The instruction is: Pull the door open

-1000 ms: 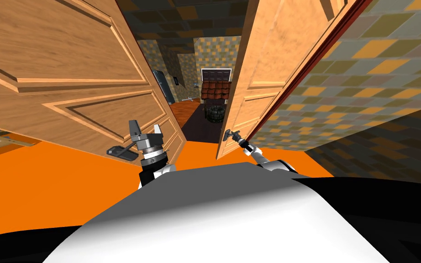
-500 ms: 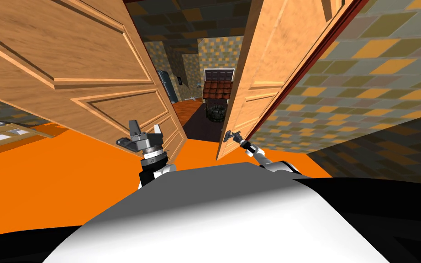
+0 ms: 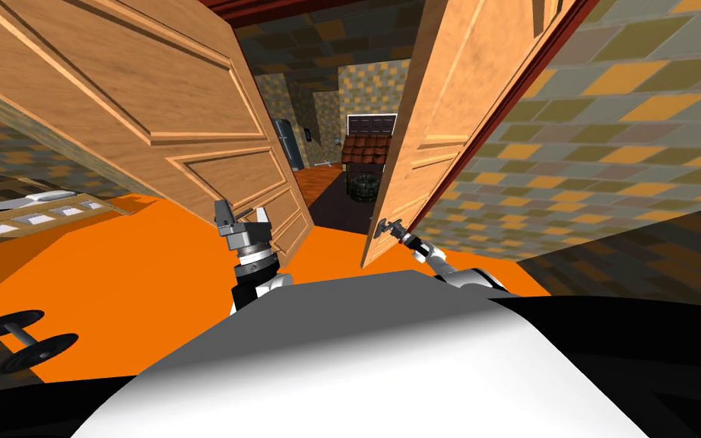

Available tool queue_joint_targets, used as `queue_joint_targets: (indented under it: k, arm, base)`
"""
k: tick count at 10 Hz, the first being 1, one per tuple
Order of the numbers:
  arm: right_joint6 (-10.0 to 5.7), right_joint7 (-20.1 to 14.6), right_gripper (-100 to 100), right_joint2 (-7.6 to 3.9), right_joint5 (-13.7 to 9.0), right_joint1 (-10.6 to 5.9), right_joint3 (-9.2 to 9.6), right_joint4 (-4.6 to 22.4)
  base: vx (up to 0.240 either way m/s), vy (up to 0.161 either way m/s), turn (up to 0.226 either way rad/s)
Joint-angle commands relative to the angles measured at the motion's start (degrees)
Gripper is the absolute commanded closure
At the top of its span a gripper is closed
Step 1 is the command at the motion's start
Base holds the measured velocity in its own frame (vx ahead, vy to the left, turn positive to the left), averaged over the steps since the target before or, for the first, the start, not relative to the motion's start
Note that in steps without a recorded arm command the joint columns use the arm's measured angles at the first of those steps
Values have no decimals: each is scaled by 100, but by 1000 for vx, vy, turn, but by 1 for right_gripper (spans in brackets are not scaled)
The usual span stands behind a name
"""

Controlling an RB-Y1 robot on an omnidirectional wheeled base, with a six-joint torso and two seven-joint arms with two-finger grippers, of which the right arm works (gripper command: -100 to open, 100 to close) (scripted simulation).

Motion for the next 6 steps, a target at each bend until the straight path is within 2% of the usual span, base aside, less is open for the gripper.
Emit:
queue_joint_targets:
  k: [1,2,3,4,6]
  arm:
    - [-182,-53,100,-61,43,30,-29,64]
    - [-237,-68,100,-81,61,37,-40,83]
    - [-178,-53,100,-48,62,45,-10,68]
    - [-272,-62,100,-58,100,44,-24,130]
    - [-345,-71,100,-73,131,30,-50,182]
  base:
    - [-161,-166,127]
    - [-141,-162,107]
    - [-67,-66,26]
    - [-110,-98,147]
    - [-151,-138,149]
